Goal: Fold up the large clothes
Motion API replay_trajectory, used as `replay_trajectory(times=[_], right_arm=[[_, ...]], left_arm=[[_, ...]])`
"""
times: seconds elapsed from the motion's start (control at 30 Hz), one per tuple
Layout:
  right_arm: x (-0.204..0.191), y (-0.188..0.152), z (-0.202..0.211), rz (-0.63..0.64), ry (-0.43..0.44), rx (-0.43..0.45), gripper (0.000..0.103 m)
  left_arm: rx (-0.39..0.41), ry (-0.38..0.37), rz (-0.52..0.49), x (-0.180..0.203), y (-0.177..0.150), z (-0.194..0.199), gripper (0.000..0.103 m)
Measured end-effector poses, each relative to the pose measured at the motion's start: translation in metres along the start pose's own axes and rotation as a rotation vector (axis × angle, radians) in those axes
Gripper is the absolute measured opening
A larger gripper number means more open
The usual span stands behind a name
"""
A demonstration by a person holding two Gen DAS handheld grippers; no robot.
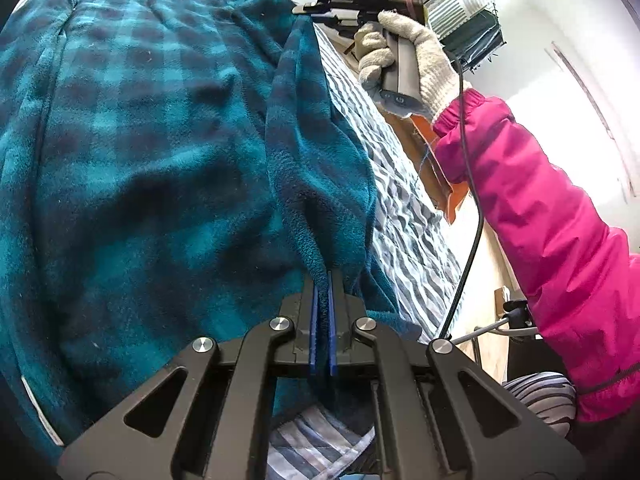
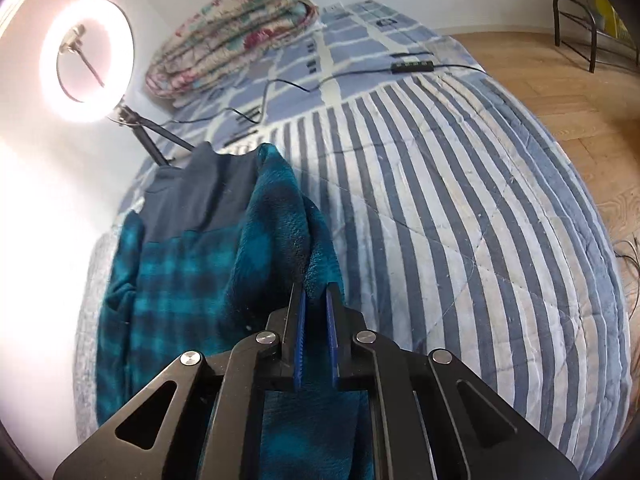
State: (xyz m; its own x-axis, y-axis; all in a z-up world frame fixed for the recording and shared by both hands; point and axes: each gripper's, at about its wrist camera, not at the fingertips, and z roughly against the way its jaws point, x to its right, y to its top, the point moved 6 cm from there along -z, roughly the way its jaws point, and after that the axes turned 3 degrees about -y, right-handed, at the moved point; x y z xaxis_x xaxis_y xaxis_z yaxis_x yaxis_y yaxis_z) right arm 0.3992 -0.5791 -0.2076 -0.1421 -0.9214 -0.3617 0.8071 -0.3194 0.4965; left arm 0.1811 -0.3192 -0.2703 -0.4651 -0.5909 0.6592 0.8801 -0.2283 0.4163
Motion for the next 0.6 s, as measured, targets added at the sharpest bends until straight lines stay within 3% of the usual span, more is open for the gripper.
replay_trajectory(times=[0.23,0.33,0.47,0.6], right_arm=[[-0.015,0.007,0.022,-0.013,0.042,0.032,0.008],[-0.021,0.0,0.015,0.001,0.075,-0.024,0.01],[-0.012,-0.007,0.01,-0.043,0.08,-0.033,0.01],[-0.001,-0.007,0.014,-0.114,0.12,0.001,0.003]], left_arm=[[-0.002,-0.01,-0.032,0.007,-0.003,-0.001,0.001],[-0.001,-0.005,-0.036,0.005,-0.003,-0.001,0.001],[-0.003,0.001,-0.049,0.007,-0.004,0.0,0.001],[-0.011,0.01,-0.057,0.006,-0.009,0.0,0.001]])
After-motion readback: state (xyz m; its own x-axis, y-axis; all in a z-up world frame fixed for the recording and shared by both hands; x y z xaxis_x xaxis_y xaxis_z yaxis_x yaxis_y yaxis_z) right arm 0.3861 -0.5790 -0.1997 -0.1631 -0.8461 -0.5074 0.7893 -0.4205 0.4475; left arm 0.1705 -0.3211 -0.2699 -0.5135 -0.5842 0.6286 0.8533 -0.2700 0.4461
